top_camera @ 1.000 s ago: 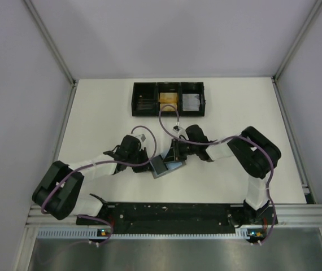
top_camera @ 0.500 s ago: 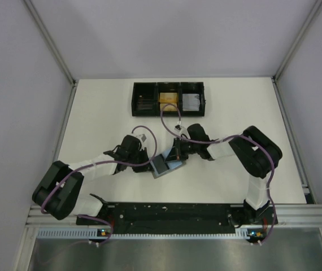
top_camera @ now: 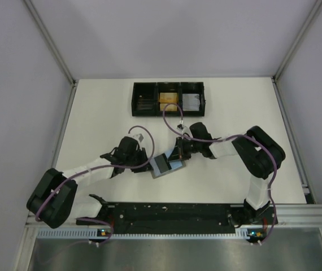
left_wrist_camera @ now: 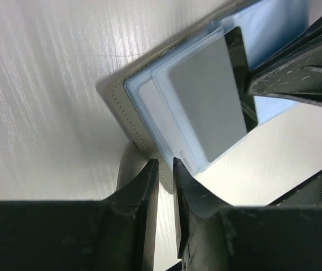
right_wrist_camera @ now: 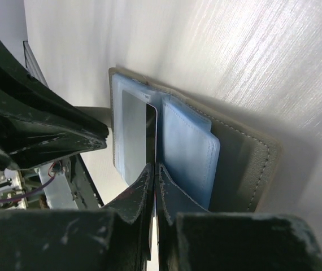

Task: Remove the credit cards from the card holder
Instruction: Remove the credit card from the card holder.

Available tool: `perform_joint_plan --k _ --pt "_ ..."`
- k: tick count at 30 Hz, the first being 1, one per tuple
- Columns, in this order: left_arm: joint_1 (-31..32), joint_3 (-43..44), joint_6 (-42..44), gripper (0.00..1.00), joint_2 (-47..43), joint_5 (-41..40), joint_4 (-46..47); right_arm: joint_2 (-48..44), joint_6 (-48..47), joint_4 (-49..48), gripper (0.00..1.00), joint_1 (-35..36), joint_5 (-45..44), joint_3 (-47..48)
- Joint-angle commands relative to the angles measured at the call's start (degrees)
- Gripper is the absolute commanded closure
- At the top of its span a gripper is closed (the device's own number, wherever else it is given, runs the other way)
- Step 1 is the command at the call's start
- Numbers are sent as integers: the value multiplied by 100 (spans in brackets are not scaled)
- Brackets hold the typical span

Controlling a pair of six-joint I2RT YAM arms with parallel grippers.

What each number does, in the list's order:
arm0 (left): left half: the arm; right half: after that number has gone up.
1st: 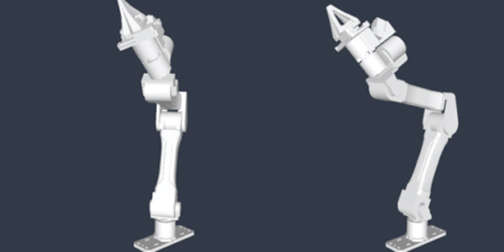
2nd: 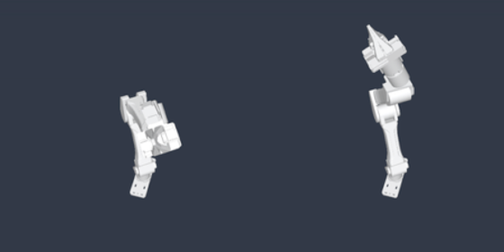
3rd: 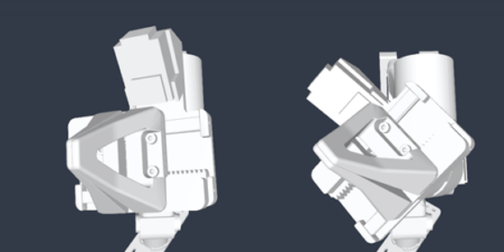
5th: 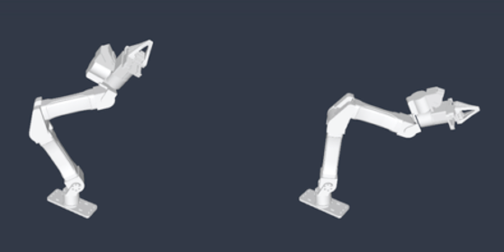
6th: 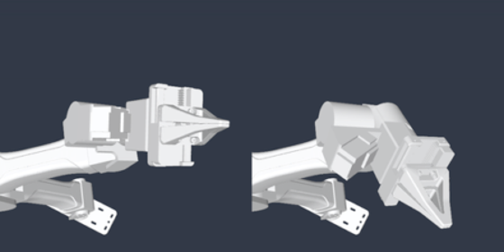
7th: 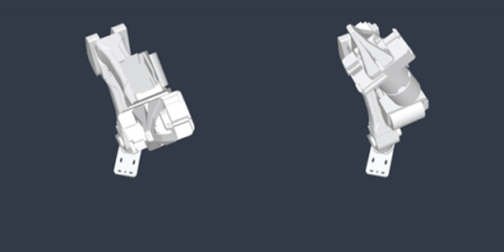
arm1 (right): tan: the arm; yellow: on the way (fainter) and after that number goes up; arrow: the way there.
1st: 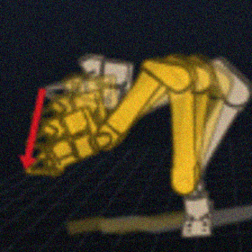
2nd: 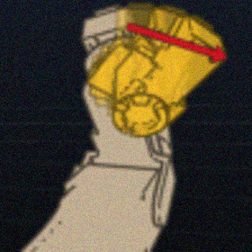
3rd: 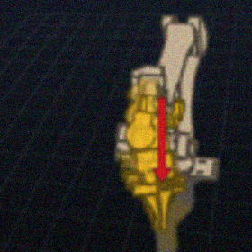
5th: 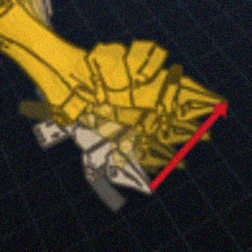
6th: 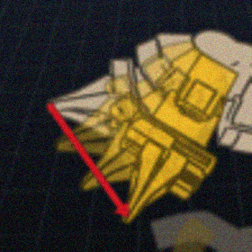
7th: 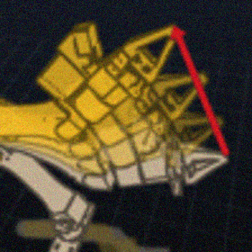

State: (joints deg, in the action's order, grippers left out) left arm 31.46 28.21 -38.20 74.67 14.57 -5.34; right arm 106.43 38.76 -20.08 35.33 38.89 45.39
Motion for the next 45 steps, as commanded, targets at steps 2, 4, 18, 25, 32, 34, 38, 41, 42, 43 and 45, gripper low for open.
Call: perform_joint_plan --k 2,4,18,25,32,34,38,41,42,43,45 --pt "0 140 -232 75 -542 -34 305 -202 -167 -58 100 0 74 23" --pt "0 316 -250 75 -498 98 358 -193 -159 -67 100 18 74 23" --pt "123 511 -74 100 609 64 298 -184 -150 -40 100 44 83 84" --pt "141 326 -65 100 706 -121 183 -97 -71 -102 95 53 215 181" --pt "167 273 -57 100 794 -121 200 62 -106 91 83 167 294 462" --pt "167 282 -65 100 794 -130 218 97 -106 127 83 193 303 489" --pt "185 264 -48 100 768 -130 209 132 -106 153 86 202 321 524" --pt "176 247 -65 100 750 -147 200 176 -158 258 87 202 321 568" --pt "176 229 -57 100 742 -147 209 185 -167 285 86 202 321 577" --pt "176 220 -56 100 733 -147 218 228 -176 320 85 202 312 603" --pt "185 194 -74 100 733 -147 218 281 -202 364 82 202 320 629"
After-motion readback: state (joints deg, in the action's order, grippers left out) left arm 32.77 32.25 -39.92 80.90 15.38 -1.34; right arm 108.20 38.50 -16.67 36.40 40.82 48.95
